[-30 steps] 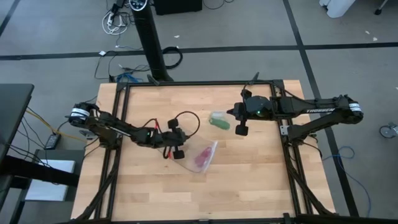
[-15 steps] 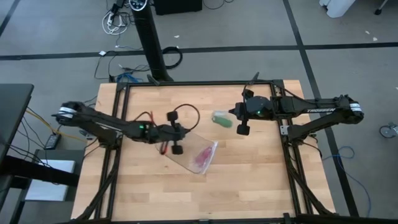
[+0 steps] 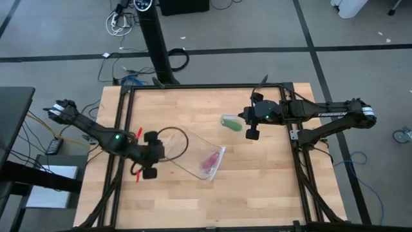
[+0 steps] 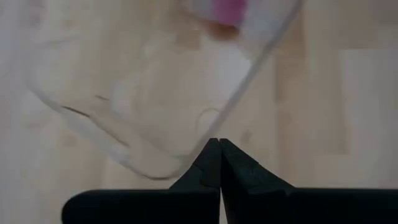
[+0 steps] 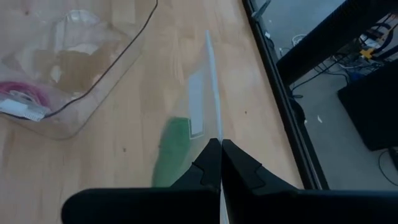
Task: Roll bandage
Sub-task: Put the transparent zip bag with the rolled bandage into the transparent bin
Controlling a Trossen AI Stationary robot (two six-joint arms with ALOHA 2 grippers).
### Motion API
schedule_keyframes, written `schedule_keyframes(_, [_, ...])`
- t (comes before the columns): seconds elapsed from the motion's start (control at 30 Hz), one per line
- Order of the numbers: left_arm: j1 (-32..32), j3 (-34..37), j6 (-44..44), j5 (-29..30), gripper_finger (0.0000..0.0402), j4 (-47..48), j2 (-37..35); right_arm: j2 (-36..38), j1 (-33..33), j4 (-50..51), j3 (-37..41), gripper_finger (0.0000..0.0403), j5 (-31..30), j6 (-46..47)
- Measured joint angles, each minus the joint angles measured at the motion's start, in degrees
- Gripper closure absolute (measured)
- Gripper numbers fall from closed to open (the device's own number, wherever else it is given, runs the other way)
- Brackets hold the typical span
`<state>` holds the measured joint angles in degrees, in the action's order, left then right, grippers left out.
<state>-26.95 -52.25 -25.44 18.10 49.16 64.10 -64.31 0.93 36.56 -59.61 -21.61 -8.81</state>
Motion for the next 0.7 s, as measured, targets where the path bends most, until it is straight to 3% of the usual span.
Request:
schedule_keyframes(0.2, [-6.2,0.1,-12.0,0.1,0.04,6.7,3.8,0.0,0.0,0.0,0.0,0.0403,0.0,0.1])
schedule_keyframes(0.37, [-7.9,3.2,-15.8,2.0,0.04,5.9,6.2,0.0,-0.1,0.3,0.0,0.0403,0.0,0.1])
schedule_keyframes(0.7, [-4.6,11.7,-16.0,18.3,0.0398,-7.0,6.8,0.0,-0.1,0.3,0.0,0.0403,0.2,0.2])
